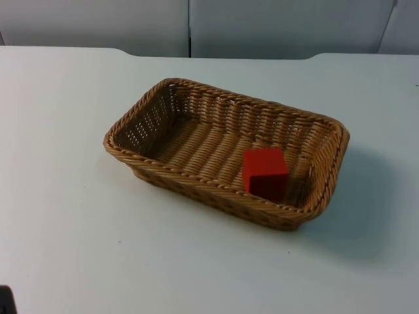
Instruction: Pick up the basket with the left hand and place the cube into the basket with the right hand.
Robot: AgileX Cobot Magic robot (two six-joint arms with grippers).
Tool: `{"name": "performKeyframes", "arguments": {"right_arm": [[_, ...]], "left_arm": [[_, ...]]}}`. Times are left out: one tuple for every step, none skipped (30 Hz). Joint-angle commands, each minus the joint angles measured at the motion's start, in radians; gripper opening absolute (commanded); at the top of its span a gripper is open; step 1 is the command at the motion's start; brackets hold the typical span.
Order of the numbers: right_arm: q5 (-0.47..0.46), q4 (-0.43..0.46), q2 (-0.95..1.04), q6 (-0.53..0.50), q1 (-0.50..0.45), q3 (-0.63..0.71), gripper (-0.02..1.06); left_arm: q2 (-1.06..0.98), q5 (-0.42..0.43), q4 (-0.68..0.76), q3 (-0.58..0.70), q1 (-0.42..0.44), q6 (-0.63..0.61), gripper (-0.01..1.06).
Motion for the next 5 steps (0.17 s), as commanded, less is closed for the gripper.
{"name": "performKeyframes", "arguments": {"right_arm": [[-0.011, 0.007, -0.003, -0.007, -0.046, 0.005, 0.0], [-0.011, 0.007, -0.003, -0.007, -0.081, 0.005, 0.0], [-0.011, 0.007, -0.003, -0.007, -0.12, 0.005, 0.0], [-0.011, 0.007, -0.003, -0.007, -0.134, 0.005, 0.0], [-0.011, 0.007, -0.003, -0.007, -0.149, 0.005, 0.0]], "left_arm": [[-0.005, -0.011, -0.003, 0.005, -0.005, -0.01, 0.0], [-0.005, -0.011, -0.003, 0.005, -0.005, -0.01, 0.0], [-0.005, -0.011, -0.003, 0.005, -0.005, -0.01, 0.0], [-0.005, -0.011, -0.003, 0.005, -0.005, -0.01, 0.0], [-0.005, -0.011, -0.003, 0.005, -0.005, -0.01, 0.0]]}}
